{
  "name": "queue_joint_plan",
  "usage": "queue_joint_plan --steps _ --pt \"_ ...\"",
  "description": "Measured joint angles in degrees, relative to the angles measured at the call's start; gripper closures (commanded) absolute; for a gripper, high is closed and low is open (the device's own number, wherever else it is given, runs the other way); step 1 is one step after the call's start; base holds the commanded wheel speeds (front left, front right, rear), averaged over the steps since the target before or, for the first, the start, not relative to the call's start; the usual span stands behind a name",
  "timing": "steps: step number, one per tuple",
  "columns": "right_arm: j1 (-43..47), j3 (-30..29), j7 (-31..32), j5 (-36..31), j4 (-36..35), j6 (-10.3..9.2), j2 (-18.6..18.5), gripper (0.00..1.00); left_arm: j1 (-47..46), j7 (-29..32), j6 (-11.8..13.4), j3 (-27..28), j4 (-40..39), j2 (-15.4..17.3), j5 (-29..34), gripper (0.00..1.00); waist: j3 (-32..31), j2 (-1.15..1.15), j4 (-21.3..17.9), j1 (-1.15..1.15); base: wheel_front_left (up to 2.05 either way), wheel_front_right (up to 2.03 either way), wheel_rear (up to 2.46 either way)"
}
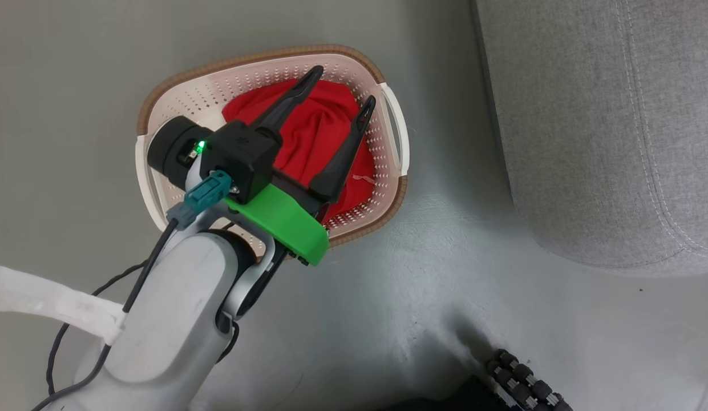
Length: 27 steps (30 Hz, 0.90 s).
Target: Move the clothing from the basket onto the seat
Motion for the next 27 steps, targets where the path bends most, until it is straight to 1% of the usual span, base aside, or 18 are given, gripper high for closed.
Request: queue_joint_plan --steps 3,6,10,14,15,16,17,22,23,27 --pt "1.86 1.03 -0.10 -0.02 2.10 0.09 1.37 1.00 0.01 0.00 0.00 0.03 -0.11 0.16 0.00 0.00 0.14 0.00 -0.14 0.00 0.00 0.00 0.00" --pt "3.05 2.48 -0.40 -0.31 3.98 0.60 2.11 1.00 0.01 0.00 0.00 0.09 -0.09 0.42 0.00 0.00 0.19 0.00 -0.35 0.00 0.00 0.00 0.00" --pt "4.41 4.00 -0.55 -1.54 6.93 0.60 3.68 1.00 0.08 -0.03 0.00 0.08 0.25 0.66 0.00 0.00 -0.20 0.00 -0.73 0.00 0.00 0.00 0.00" --pt "5.86 4.13 -0.79 -1.46 9.12 1.22 4.75 1.00 0.14 -0.11 0.00 0.00 0.76 0.66 -0.03 0.00 -0.87 0.00 -0.99 -0.01 0.00 0.00 0.00" --pt "6.00 4.12 -1.34 -1.46 9.33 1.59 4.89 0.86 0.16 -0.12 -0.01 0.01 0.91 0.67 -0.10 0.00 -1.06 0.00 -1.03 0.00 0.00 0.00 0.00" --pt "6.03 4.12 -2.02 -1.46 9.45 1.64 5.00 0.37 0.20 -0.23 -0.01 0.03 1.05 0.68 -0.10 0.00 -1.27 0.00 -1.07 0.00 0.00 0.00 0.00" --pt "6.03 4.12 -2.56 -1.46 9.56 1.97 5.03 0.00 0.24 -0.54 -0.01 0.09 1.22 0.70 -0.11 0.00 -1.50 0.00 -1.12 0.00 0.00 0.00 0.00" --pt "6.43 4.74 -5.23 -1.58 9.93 3.92 5.45 0.00 1.36 -1.64 -0.01 0.63 2.35 0.90 -0.62 0.00 -2.95 0.00 -1.47 0.00 0.00 0.00 0.00" --pt "7.22 5.41 -5.99 -1.76 10.00 4.74 5.69 0.00 2.18 -2.18 -0.01 1.02 3.13 1.02 -1.09 0.00 -3.70 0.00 -1.70 0.00 0.00 0.00 0.00" --pt "9.39 6.34 -6.55 -2.33 10.55 5.97 6.03 0.00 3.60 -3.68 -0.01 1.87 4.59 1.08 -1.94 0.00 -5.55 0.00 -2.21 0.00 0.00 0.00 0.00"
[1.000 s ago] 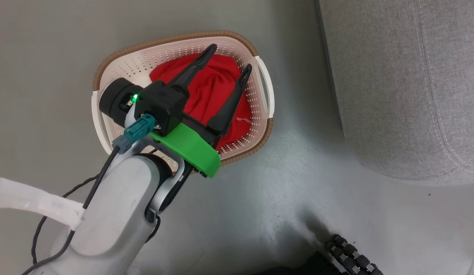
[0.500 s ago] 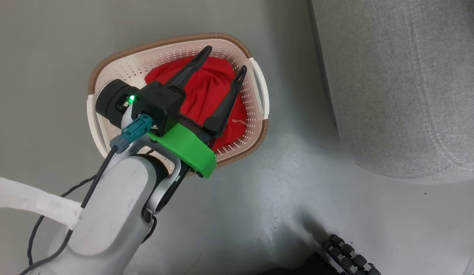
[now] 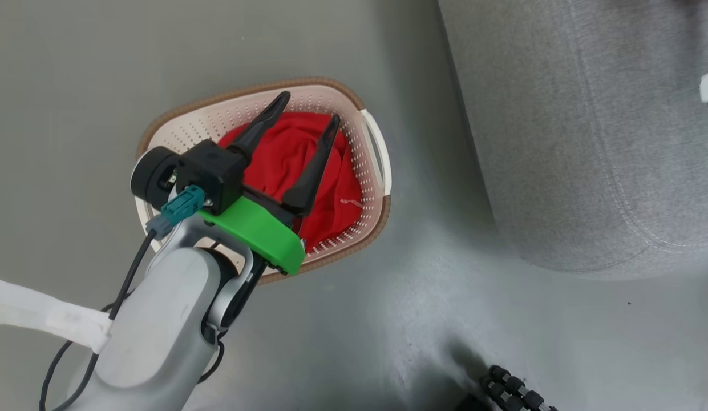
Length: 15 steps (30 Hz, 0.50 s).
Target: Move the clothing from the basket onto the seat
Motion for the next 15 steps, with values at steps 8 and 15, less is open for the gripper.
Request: queue_joint_plan --steps 8,15 --pt "4.10 0.58 -0.73 -0.35 0.64 1.36 -0.47 0.00 2.46 -2.50 0.00 1.02 2.33 -0.62 -2.37 0.00 -4.65 0.00 -0.81 0.00 0.00 0.00 0.00" --pt "5.23 1.83 -1.43 -2.01 -1.74 2.14 -0.93 0.00 4.45 -5.32 0.00 2.38 4.68 -1.25 -3.46 0.00 -9.08 0.00 -1.01 0.00 0.00 0.00 0.00"
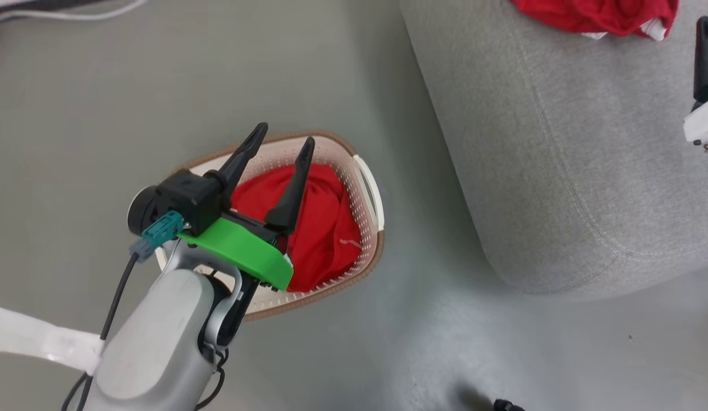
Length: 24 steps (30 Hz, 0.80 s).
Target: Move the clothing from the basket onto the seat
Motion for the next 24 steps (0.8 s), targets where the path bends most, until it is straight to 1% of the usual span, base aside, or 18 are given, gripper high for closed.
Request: queue_joint_plan --steps 3,6,9,12,17,22,24 --pt "0.15 0.65 -0.18 -0.75 -1.58 0.07 0.23 0.00 0.85 -1.24 0.01 0.87 1.21 -0.32 -0.29 0.00 -1.95 0.00 0.23 0.00 0.00 0.00 0.00" --pt "1.09 1.14 -0.42 -0.82 -3.02 0.32 1.19 0.00 1.51 -2.25 0.08 2.01 2.32 -0.38 -0.74 0.00 -3.89 0.00 0.80 0.00 0.00 0.00 0.00" --pt "2.67 2.25 -0.43 -1.25 -4.38 0.56 2.32 0.00 2.59 -2.97 0.66 3.43 3.34 -0.40 -1.22 0.00 -5.70 0.00 1.75 0.00 0.00 0.00 0.00" --pt "4.01 3.46 -0.63 -2.43 -5.81 0.55 3.30 0.00 4.02 -3.54 1.70 5.11 4.26 -0.36 -2.72 0.00 -7.30 0.00 3.08 0.00 0.00 0.00 0.00" --pt "5.84 4.65 -0.86 -2.94 -8.40 0.55 5.83 0.00 6.69 -4.27 3.10 7.88 5.81 -0.19 -3.31 0.00 -9.89 0.00 5.68 0.00 0.00 0.00 0.00" --pt "8.80 5.39 -0.91 -4.37 -10.45 0.36 7.51 0.00 9.32 -4.58 4.16 9.87 6.79 0.22 -3.38 0.00 -12.45 0.00 8.35 0.00 0.00 0.00 0.00" --pt "10.10 5.45 -0.91 -4.37 -11.72 -0.29 8.51 0.00 10.28 -5.00 4.28 10.74 6.91 0.37 -3.59 0.00 -13.48 0.00 9.41 0.00 0.00 0.00 0.00"
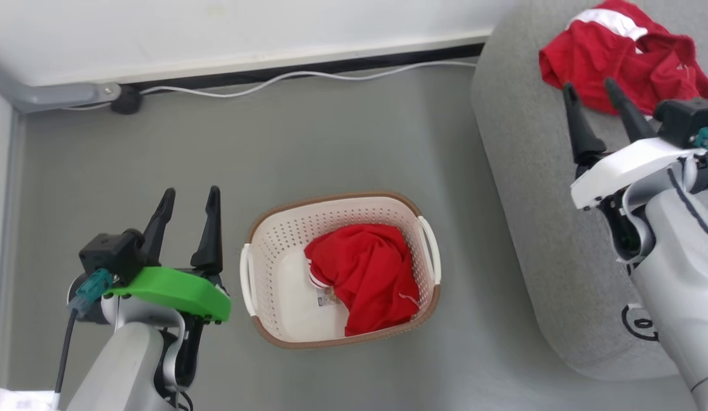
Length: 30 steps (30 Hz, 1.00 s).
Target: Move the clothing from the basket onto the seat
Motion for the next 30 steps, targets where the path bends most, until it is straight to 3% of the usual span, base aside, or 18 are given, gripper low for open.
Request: queue_joint_plan --steps 13,30 --pt "10.02 1.48 -0.01 -2.99 -6.27 -4.76 5.31 0.00 8.43 -0.05 1.61 4.36 0.60 1.59 0.08 0.00 -6.71 0.00 5.38 0.00 0.00 0.00 0.00" --pt "21.82 2.88 -0.01 -3.52 -12.63 -7.08 7.99 0.00 16.56 -0.07 2.35 10.76 -4.69 1.49 1.88 0.00 -11.46 0.00 5.78 0.00 0.00 0.00 0.00"
